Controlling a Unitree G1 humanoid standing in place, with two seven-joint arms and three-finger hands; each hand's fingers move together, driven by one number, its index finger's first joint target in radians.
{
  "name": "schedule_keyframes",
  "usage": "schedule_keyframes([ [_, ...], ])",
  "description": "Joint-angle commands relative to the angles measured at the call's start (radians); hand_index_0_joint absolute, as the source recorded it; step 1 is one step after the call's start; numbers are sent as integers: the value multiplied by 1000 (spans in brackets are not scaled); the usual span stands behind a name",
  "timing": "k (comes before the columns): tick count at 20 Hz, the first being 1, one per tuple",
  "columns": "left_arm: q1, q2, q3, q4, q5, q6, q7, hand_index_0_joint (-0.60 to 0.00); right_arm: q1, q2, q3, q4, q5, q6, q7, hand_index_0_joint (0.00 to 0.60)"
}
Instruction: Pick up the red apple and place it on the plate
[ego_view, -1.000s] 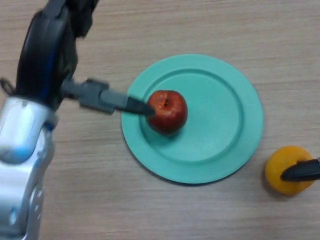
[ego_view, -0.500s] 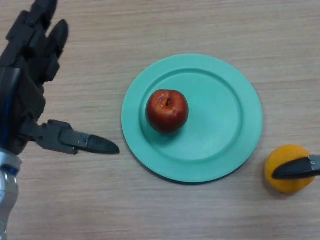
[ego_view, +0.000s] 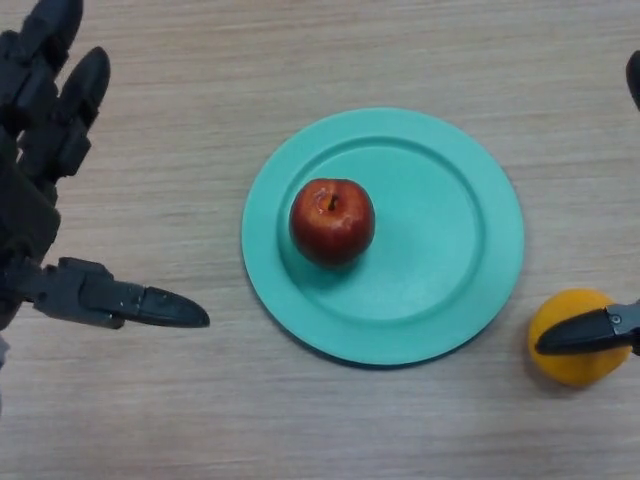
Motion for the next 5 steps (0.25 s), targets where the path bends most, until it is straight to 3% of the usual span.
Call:
schedule_keyframes([
  [1, -7, 29, 27, -78, 62, -126, 4, 0, -25, -24, -7, -70, 36, -83, -26, 0],
  [5, -26, 18, -7, -115, 93, -77, 2, 0, -11, -14, -7, -94, 41, -80, -24, 0],
])
